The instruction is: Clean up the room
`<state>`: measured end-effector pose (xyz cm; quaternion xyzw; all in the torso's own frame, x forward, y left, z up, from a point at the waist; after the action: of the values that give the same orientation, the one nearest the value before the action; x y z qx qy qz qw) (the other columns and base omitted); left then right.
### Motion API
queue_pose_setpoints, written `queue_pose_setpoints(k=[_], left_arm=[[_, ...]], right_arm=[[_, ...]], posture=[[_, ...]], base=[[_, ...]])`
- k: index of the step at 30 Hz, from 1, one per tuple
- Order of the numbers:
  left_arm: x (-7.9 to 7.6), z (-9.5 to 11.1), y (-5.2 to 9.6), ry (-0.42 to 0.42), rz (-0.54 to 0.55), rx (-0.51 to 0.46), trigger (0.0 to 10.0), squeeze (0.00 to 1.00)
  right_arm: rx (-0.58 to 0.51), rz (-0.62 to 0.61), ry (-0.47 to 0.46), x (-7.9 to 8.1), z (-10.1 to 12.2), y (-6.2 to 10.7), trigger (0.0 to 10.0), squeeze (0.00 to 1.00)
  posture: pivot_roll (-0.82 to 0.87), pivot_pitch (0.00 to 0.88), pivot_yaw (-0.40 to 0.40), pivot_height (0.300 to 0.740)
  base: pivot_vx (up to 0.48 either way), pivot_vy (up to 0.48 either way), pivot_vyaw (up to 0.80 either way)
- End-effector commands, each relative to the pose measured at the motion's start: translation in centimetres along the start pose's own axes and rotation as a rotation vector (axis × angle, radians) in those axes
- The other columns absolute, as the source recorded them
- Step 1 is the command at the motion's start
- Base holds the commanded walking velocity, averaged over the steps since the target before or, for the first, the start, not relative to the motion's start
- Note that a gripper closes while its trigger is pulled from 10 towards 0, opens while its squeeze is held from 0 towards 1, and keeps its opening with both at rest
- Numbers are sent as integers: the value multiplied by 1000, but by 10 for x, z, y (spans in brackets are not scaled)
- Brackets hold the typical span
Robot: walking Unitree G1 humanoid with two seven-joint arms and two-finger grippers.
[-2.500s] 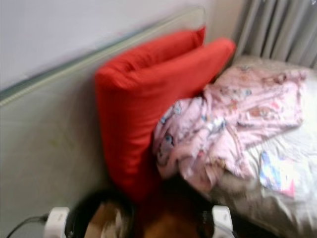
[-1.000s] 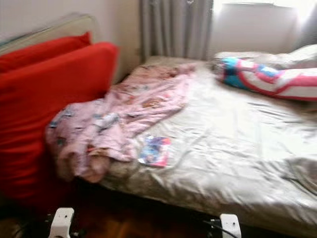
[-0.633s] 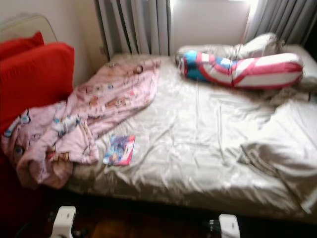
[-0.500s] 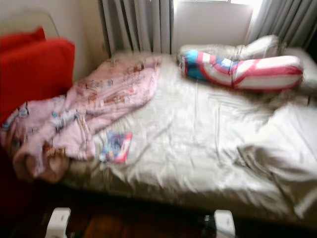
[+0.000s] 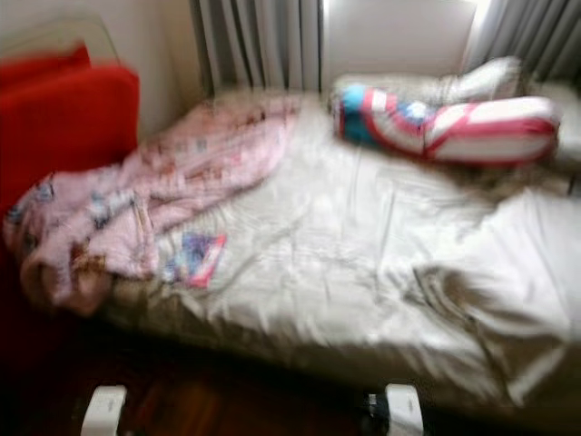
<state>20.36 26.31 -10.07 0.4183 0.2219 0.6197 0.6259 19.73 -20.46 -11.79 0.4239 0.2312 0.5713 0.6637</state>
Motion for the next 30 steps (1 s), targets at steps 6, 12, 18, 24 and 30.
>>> queue_pose_setpoints(k=[6, 12, 18, 24, 30], left_arm=[[-5, 7, -2, -19, -17, -10, 10000, 0], [-5, 7, -2, -18, -17, -11, 10000, 0], [-6, 7, -2, -16, -16, -11, 10000, 0], [-5, 7, -2, -10, -9, -9, 10000, 0], [-5, 8, -2, 2, -8, -15, 10000, 0]], right_arm=[[9, -34, -8, -13, -3, 3, 10000, 0], [1, -35, -7, -14, -1, 3, 10000, 0], [-3, -34, -7, -14, 0, 3, 10000, 0], [-2, -33, -6, -14, -1, 3, 10000, 0], [-2, -34, -6, -14, 0, 3, 10000, 0]], posture=[[59, 18, 28, 740], [59, 19, 25, 740], [59, 20, 25, 740], [59, 20, 25, 740], [58, 21, 23, 740]], base=[[0, -324, -727], [0, -324, -458], [0, -316, 0], [0, -50, 0], [0, 0, 0]])
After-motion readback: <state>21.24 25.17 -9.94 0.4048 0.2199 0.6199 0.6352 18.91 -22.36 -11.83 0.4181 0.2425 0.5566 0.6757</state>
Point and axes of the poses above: a point about 5 cm out from each wrist's last joint towards the gripper, its own y axis pointing back from the gripper into the wrist, its own z axis along the axis of the wrist's last joint, x = y × z, the point moved 4 cm from there along -y, pointing out of the wrist towards the gripper, and after that the axes turned 13 degrees about -y, right-handed, at the moved point
